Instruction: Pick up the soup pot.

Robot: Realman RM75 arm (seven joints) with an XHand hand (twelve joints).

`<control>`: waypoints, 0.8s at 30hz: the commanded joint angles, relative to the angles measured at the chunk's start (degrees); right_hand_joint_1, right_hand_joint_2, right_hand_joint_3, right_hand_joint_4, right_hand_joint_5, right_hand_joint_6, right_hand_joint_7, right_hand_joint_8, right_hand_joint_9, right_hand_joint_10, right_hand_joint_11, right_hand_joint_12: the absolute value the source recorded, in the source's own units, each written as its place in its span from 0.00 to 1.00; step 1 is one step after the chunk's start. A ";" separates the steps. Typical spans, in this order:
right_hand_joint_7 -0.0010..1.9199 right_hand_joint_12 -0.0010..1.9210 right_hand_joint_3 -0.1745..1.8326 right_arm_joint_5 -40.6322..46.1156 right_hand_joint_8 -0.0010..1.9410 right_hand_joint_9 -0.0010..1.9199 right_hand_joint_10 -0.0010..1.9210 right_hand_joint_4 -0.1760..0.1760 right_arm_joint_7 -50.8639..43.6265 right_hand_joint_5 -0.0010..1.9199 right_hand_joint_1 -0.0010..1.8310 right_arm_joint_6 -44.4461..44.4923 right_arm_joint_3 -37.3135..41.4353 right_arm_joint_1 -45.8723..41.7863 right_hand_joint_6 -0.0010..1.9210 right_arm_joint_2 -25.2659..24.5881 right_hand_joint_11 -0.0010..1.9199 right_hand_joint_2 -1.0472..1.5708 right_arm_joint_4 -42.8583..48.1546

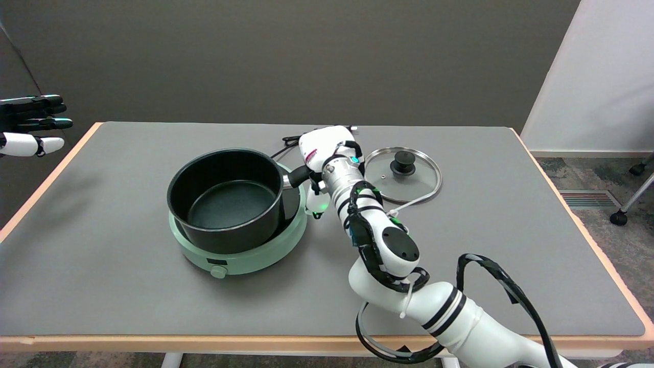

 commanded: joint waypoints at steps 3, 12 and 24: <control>0.82 0.82 0.48 0.23 0.81 0.82 0.82 0.24 0.36 0.82 0.65 0.16 0.61 0.47 0.82 0.34 0.82 0.38 -1.11; 0.81 0.80 0.44 0.23 0.80 0.81 0.80 0.25 0.36 0.81 0.63 0.24 0.69 0.47 0.80 0.34 0.81 0.48 -1.03; 0.81 0.81 0.51 0.03 0.80 0.81 0.81 0.23 0.10 0.81 0.63 0.88 0.60 0.29 0.81 0.34 0.81 0.51 -1.06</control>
